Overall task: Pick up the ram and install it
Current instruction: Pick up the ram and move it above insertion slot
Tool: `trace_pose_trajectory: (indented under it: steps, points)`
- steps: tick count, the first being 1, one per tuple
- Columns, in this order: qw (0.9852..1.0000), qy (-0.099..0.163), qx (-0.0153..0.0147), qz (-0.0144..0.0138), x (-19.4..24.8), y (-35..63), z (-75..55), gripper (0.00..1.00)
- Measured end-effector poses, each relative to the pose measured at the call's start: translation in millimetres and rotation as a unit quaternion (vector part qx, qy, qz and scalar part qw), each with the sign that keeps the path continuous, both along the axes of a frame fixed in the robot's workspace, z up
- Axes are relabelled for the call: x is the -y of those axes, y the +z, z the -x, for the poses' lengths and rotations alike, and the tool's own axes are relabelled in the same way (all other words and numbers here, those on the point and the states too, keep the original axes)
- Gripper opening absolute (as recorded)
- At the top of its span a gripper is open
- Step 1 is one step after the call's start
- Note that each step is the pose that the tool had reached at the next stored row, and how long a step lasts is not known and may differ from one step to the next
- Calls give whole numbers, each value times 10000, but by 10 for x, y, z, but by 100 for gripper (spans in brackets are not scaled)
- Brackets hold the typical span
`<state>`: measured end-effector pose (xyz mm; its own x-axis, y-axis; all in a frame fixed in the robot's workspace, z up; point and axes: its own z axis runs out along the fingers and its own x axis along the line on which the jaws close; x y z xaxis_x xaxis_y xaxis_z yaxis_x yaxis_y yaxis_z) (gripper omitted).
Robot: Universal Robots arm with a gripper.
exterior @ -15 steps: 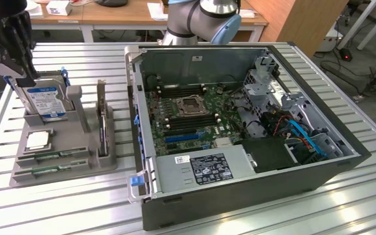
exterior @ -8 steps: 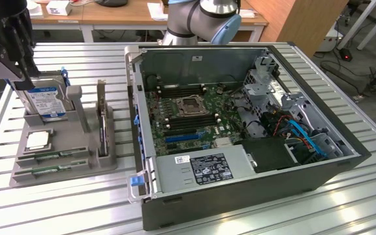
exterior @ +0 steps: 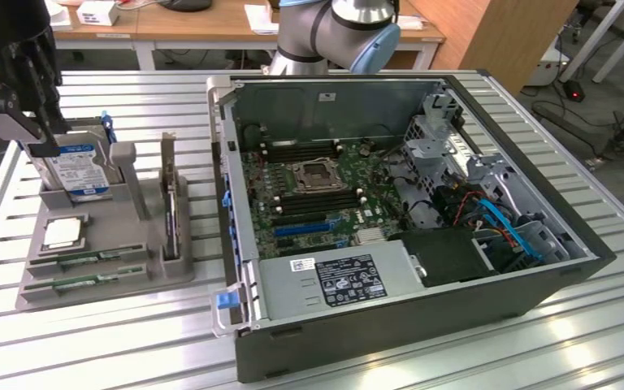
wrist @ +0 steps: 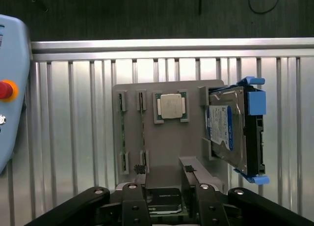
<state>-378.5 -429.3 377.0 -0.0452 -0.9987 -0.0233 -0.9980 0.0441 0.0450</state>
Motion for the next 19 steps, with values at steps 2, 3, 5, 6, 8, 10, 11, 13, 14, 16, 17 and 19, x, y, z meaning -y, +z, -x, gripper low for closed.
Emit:
trace_pose_trajectory:
  steps: [2,3,5,6,8,10,11,13,14,16,17,19]
  points:
    - [10000,0,-1,1,0,-35,0,41]
    - [10000,0,0,0,0,-53,0,41]
    - [10000,0,-1,1,0,-86,0,41]
    - [10000,0,-2,1,0,-101,0,41]
    - [10000,0,-4,0,0,-129,0,41]
    - [10000,0,-5,0,0,-160,1,41]
    - [10000,0,-6,0,0,-175,0,41]
    - [10000,0,-7,1,0,-209,1,41]
    - [10000,0,-8,0,0,-226,0,41]
    - [10000,0,-9,0,0,-250,0,41]
    - [10000,0,-10,1,0,-262,0,41]
    - [10000,0,-12,0,0,-287,0,41]
